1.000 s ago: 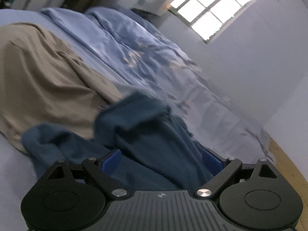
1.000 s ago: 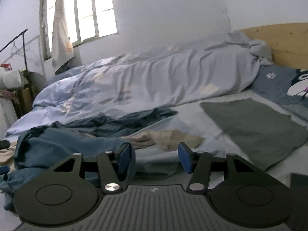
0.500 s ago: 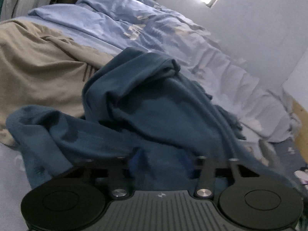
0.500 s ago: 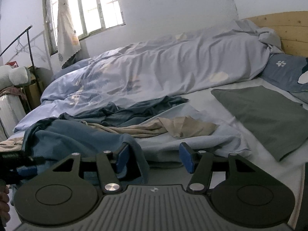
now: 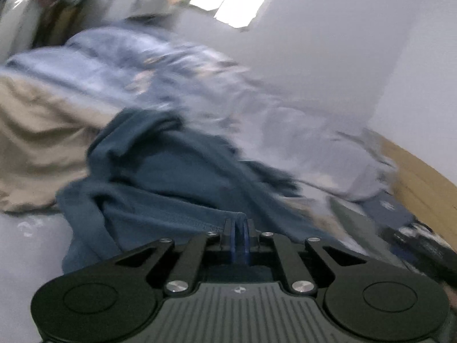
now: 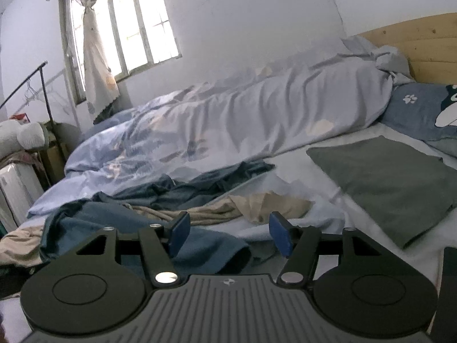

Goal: Fold clothes

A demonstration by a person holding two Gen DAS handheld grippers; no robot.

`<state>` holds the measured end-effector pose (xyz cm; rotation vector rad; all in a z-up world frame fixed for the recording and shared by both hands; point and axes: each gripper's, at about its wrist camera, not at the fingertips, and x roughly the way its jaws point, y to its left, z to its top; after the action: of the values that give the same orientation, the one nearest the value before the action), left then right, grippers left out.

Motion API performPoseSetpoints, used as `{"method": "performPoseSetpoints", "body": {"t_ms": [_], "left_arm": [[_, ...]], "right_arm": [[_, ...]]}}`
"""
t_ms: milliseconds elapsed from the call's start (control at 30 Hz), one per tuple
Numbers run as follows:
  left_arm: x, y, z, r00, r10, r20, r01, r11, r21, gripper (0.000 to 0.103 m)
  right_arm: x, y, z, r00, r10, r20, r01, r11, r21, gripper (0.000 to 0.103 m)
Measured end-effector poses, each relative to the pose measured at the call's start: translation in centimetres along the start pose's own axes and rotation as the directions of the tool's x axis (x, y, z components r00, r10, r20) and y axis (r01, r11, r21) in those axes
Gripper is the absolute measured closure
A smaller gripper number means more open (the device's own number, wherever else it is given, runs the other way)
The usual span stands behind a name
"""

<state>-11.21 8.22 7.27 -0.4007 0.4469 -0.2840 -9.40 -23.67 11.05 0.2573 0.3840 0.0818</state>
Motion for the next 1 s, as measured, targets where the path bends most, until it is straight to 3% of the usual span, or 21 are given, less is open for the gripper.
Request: {"method": "performPoseSetpoints", "body": {"t_ms": [100, 233, 367, 433, 500, 567, 633, 800, 900, 1000], "left_arm": [[-2.2, -3.1, -2.4, 0.993, -0.12, -0.008, 0.12, 0.988, 0.092, 0.1], [-4.2, -6.8, -6.2, 0.966, -0.226, -0.124, 0.246, 0.953, 0.177, 0.103], [-5.4, -9.0, -9.1, 0.937, -0.252, -0.241, 0.304, 0.928, 0.215, 0.103], [-5.9, -9.5, -9.4, 0.935, -0.248, -0.254, 0.307, 0.923, 0.233, 0.102], [-6.1, -9.4, -8.7, 0.947, -0.23, -0.226, 0.282, 0.929, 0.238, 0.101], [-6.3, -8.9, -7.8, 0.96, -0.204, -0.189, 0.246, 0.941, 0.233, 0.093], [-6.4, -8.0, -6.4, 0.978, -0.155, -0.14, 0.182, 0.962, 0.205, 0.067], [-6.0, -5.3, -2.7, 0.999, -0.026, -0.038, 0.032, 0.989, 0.145, 0.056], [-5.6, -3.6, -1.1, 0.999, 0.045, -0.008, -0.044, 0.994, 0.098, 0.055], [-5.8, -2.1, -0.1, 0.995, 0.101, 0.027, -0.102, 0.993, 0.053, 0.051]], "right_arm": [[-0.5, -0.8, 0.3, 1.0, -0.007, 0.012, 0.006, 1.0, 0.025, 0.039], [-1.0, -2.2, 0.6, 1.0, -0.013, 0.022, 0.012, 0.998, 0.069, 0.039], [-1.1, -3.2, 0.8, 1.0, -0.013, 0.019, 0.011, 0.994, 0.109, 0.039], [-1.0, -3.3, 0.8, 1.0, -0.01, 0.015, 0.008, 0.993, 0.116, 0.039], [-0.9, -3.3, 0.7, 1.0, 0.001, 0.01, -0.002, 0.993, 0.12, 0.039], [-0.7, -3.2, 0.7, 1.0, 0.015, 0.004, -0.015, 0.993, 0.114, 0.039], [-0.5, -2.9, 0.6, 1.0, 0.024, -0.001, -0.023, 0.994, 0.105, 0.039], [0.0, -2.0, 0.4, 0.998, 0.062, -0.014, -0.06, 0.994, 0.09, 0.039], [0.3, -1.3, 0.2, 0.991, 0.125, -0.041, -0.121, 0.99, 0.075, 0.039], [0.7, 0.4, -0.4, 0.97, 0.221, -0.099, -0.221, 0.975, 0.018, 0.039]]}}
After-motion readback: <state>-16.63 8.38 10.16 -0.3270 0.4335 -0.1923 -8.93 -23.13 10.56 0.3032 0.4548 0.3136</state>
